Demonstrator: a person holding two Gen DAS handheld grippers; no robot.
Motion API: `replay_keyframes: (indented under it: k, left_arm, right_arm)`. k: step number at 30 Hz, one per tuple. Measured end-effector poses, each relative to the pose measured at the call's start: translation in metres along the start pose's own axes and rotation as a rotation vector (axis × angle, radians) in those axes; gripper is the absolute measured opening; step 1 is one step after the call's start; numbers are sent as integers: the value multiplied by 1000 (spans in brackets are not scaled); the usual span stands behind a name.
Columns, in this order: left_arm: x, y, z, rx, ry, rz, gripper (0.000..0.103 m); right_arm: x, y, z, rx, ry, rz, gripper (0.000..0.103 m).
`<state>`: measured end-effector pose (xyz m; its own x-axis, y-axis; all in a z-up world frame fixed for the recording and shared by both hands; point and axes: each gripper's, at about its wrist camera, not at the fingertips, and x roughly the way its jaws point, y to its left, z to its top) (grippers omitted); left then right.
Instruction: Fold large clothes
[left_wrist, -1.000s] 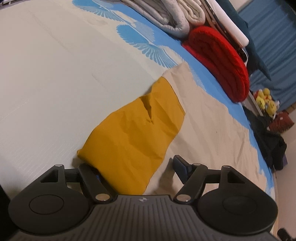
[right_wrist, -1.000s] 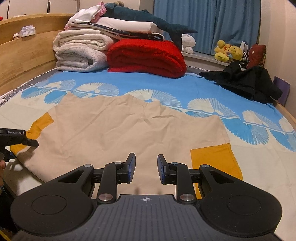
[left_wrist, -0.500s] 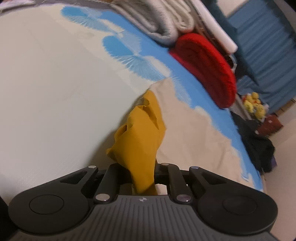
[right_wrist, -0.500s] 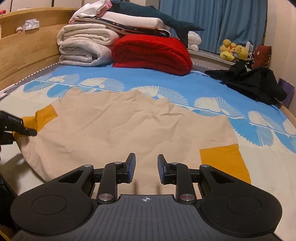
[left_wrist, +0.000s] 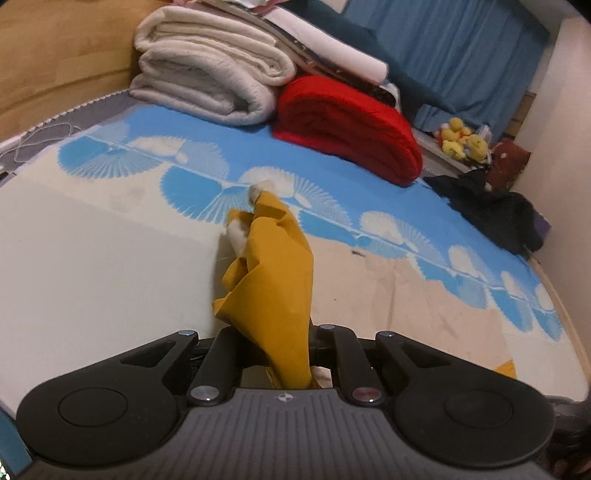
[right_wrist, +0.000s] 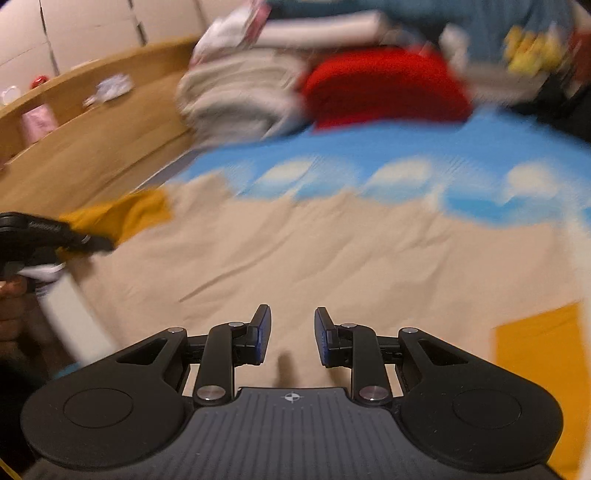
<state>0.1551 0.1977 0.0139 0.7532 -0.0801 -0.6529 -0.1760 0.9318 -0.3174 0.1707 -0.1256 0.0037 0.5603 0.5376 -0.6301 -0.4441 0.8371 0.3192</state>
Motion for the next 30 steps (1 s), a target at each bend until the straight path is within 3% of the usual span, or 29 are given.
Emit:
replay_keyframes:
  k: [2,5,10,13,16,18,20,23,27,30]
  left_arm:
    - [4,2,-5,-58,2,-23,11]
    - [5,-10,-9,-53,-21,1,11]
    - [2,-34,-5,32,-44,-6,11]
    - [1,-42,-6,60,-50,5,11]
    - [-3,-55,-8,75,-62,-6,11]
    - [-7,-69,-8,104,-82,-28,11]
    - [-11,-93,-11,153,-105,-61,11]
    - [-15,-144,-23,269,-138,-128,10]
    - [-15,-221,-49,427,-178,-246,10]
    - [-6,-273,-74,507,-160,-347,10]
  right_arm:
    - [29,3,-5,22,136,7,27]
    - [74,-1,-17,55,293,-85,27]
    - [101,5,-13,37,304,-158,26]
    - [97,10,-13,6,288,-158,25]
    - [67,1,-3,49,173,-158,24]
    - [30,-12,8,68,34,-151,24]
    - [-16,-32,15,84,-115,-162,24]
    - [-78,-67,15,136,-272,-209,25]
    - [-150,-104,1,205,-411,-275,25]
    - [-193,-124,-12,204,-482,-323,27]
